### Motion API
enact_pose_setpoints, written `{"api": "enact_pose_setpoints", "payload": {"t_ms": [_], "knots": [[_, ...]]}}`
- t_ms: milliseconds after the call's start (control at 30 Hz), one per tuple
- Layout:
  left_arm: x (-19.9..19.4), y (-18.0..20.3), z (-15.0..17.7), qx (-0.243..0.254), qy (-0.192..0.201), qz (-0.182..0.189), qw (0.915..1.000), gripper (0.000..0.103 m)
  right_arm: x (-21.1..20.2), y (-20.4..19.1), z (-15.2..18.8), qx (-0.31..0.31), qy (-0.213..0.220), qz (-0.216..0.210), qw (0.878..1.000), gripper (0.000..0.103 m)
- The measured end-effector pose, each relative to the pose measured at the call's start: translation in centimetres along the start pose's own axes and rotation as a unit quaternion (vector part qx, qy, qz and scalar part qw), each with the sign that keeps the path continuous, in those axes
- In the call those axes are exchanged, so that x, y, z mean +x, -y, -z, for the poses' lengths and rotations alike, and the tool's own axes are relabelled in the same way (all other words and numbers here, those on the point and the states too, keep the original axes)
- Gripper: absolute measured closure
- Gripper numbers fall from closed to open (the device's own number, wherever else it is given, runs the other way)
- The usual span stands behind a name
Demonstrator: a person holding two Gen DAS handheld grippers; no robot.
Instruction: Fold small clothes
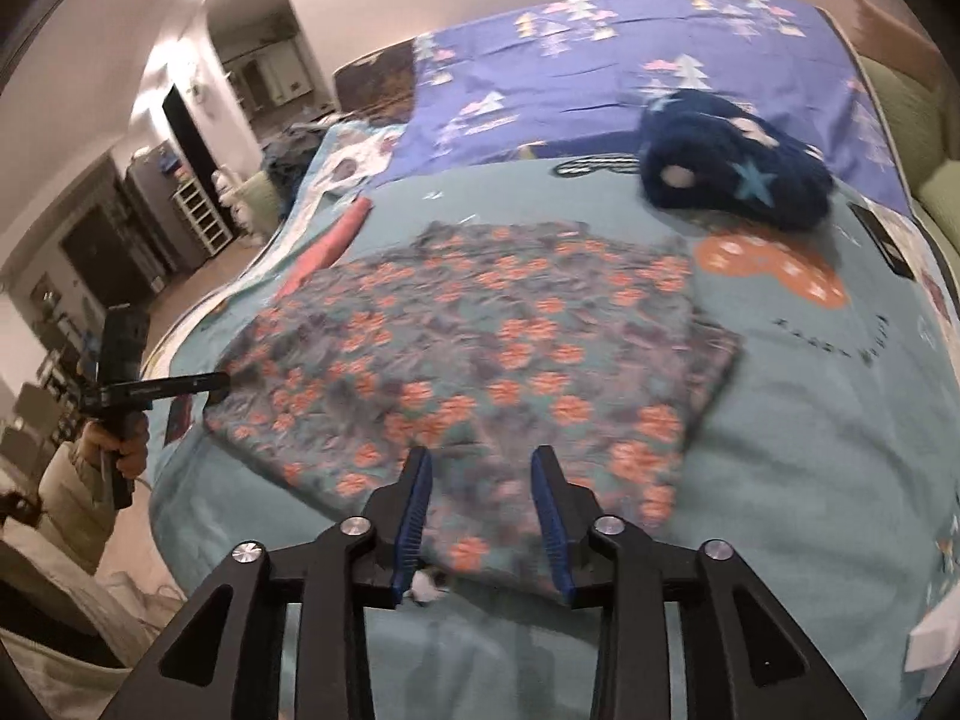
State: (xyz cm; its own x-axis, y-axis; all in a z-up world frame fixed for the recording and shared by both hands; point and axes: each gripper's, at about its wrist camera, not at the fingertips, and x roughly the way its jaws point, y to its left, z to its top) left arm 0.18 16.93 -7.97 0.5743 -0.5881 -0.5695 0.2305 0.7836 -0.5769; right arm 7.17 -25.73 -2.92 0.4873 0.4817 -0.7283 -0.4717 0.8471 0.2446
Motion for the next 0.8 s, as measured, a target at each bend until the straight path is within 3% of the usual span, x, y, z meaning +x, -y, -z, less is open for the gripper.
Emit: {"api": "enact_pose_setpoints", "payload": {"t_ms": [33, 67, 167, 200, 267, 300, 433, 533, 567, 633, 800], "knots": [[-1.5, 1.4, 0.7, 0.026, 0.014, 0.031, 0.9991, 0.099, 0.4, -0.4, 0.0, -0.006, -0.007, 0.003, 1.0, 0.062], [-2.1, 2.1, 1.0, 0.041, 0.015, 0.035, 0.9984, 0.099, 0.8, -0.9, -0.1, -0.012, -0.015, 0.006, 1.0, 0.062], [-2.9, 3.2, 2.2, 0.065, -0.006, -0.01, 0.9978, 0.097, 2.0, -1.9, -0.2, -0.02, -0.029, 0.008, 0.999, 0.061], [-2.9, 2.9, 2.4, 0.063, -0.008, -0.033, 0.9974, 0.091, 2.3, -2.2, -0.4, -0.02, -0.03, 0.008, 0.999, 0.061], [-2.8, 1.6, 2.4, 0.047, -0.007, -0.067, 0.9967, 0.055, 2.9, -3.2, -0.7, -0.02, -0.029, 0.001, 0.999, 0.061], [-2.8, 0.7, 2.5, 0.028, 0.003, -0.076, 0.9967, 0.052, 3.2, -3.8, -0.8, -0.023, -0.029, -0.004, 0.999, 0.061], [-2.0, -1.0, 1.9, -0.013, 0.004, -0.038, 0.9992, 0.052, 4.1, -7.1, -0.4, -0.073, -0.046, 0.024, 0.996, 0.057], [-1.6, -1.3, -0.2, -0.008, 0.006, -0.011, 0.9999, 0.043, 3.9, -7.7, -0.7, -0.087, -0.049, 0.035, 0.994, 0.057], [-1.5, -1.7, -1.7, -0.007, 0.016, 0.001, 0.9999, 0.038, 3.7, -7.2, -1.2, -0.082, -0.043, 0.038, 0.995, 0.056], [-0.7, -2.9, -4.3, -0.009, 0.03, -0.009, 0.9995, 0.038, 3.0, -5.7, -2.5, -0.06, -0.023, 0.052, 0.997, 0.053], [4.0, -6.4, -8.6, -0.043, -0.006, -0.034, 0.9985, 0.038, 2.5, 3.3, -7.1, 0.073, 0.015, 0.114, 0.991, 0.044]]}}
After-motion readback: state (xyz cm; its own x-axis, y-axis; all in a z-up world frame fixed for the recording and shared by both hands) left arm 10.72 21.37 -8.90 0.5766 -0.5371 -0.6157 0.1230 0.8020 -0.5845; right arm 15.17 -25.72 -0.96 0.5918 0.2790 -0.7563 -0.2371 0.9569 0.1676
